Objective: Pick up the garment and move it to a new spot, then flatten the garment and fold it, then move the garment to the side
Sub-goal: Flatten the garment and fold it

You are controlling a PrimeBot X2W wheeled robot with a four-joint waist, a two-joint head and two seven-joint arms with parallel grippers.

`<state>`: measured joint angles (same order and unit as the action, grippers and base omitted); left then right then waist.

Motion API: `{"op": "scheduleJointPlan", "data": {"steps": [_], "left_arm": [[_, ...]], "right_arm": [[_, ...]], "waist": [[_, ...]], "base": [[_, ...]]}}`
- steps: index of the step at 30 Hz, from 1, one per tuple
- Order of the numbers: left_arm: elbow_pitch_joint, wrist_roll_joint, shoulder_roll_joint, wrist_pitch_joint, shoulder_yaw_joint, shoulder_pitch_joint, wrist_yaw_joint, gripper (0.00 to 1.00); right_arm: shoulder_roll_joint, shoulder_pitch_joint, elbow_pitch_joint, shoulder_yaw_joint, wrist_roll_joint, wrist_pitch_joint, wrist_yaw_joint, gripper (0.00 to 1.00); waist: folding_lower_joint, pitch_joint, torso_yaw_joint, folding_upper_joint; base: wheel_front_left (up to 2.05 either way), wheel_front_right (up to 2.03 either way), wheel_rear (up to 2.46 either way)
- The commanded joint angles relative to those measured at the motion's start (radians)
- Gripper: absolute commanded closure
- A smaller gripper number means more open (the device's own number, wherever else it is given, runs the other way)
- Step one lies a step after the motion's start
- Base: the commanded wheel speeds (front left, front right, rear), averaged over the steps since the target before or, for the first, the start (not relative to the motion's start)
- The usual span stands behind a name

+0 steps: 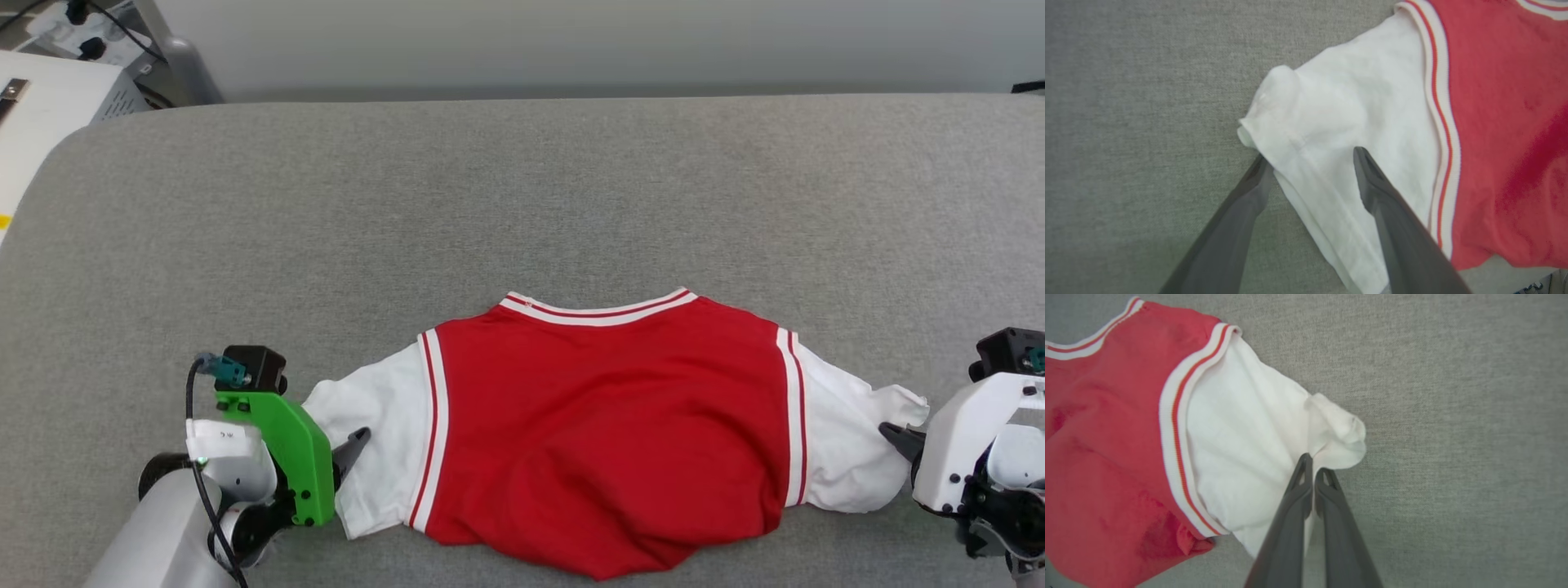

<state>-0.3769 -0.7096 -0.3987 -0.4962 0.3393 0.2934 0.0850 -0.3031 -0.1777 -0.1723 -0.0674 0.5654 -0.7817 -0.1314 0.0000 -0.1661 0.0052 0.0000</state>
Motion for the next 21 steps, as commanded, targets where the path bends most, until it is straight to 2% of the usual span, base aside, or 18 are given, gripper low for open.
{"op": "scheduleJointPlan", "data": {"steps": [1,5,7,8,11,15,21], "left_arm": [[-0.029,-0.004,-0.010,-0.014,0.011,0.034,0.010,0.00],[-0.120,-0.014,-0.011,-0.081,0.064,0.083,0.032,0.00],[-0.158,-0.023,-0.008,-0.123,0.099,0.096,0.038,0.54],[-0.172,-0.030,-0.005,-0.138,0.116,0.101,0.041,1.00],[-0.194,-0.051,-0.002,-0.146,0.146,0.108,0.044,1.00],[-0.182,-0.039,-0.019,-0.033,0.151,0.128,0.045,1.00],[-0.150,0.000,-0.048,0.119,0.114,0.194,0.033,1.00]], "right_arm": [[0.015,0.018,0.019,-0.007,-0.014,-0.011,0.001,1.00],[0.055,0.039,0.058,-0.020,-0.027,-0.032,0.001,1.00],[0.068,0.042,0.069,-0.020,-0.031,-0.037,0.001,1.00],[0.072,0.042,0.073,-0.020,-0.033,-0.038,0.001,1.00],[0.082,0.041,0.081,-0.019,-0.037,-0.039,0.001,1.00],[0.069,0.029,0.098,-0.016,-0.053,-0.009,0.001,1.00],[0.025,-0.038,0.106,-0.006,-0.115,0.095,0.001,1.00]], "waist": [[0.0000,-0.031,-0.036,0.0000],[0.0000,-0.054,-0.055,0.0000],[0.0000,-0.063,-0.065,0.0000],[0.0000,-0.066,-0.069,0.0000],[0.0000,-0.070,-0.077,0.0000],[0.0000,-0.063,-0.077,0.0000],[0.0000,-0.034,-0.054,0.0000]], "base": [[0.00,0.00,0.00],[0.00,0.00,0.00],[0.00,0.00,0.00],[0.00,0.00,0.00],[0.00,0.00,0.00],[0.00,0.00,0.00],[0.00,0.00,0.00]]}}
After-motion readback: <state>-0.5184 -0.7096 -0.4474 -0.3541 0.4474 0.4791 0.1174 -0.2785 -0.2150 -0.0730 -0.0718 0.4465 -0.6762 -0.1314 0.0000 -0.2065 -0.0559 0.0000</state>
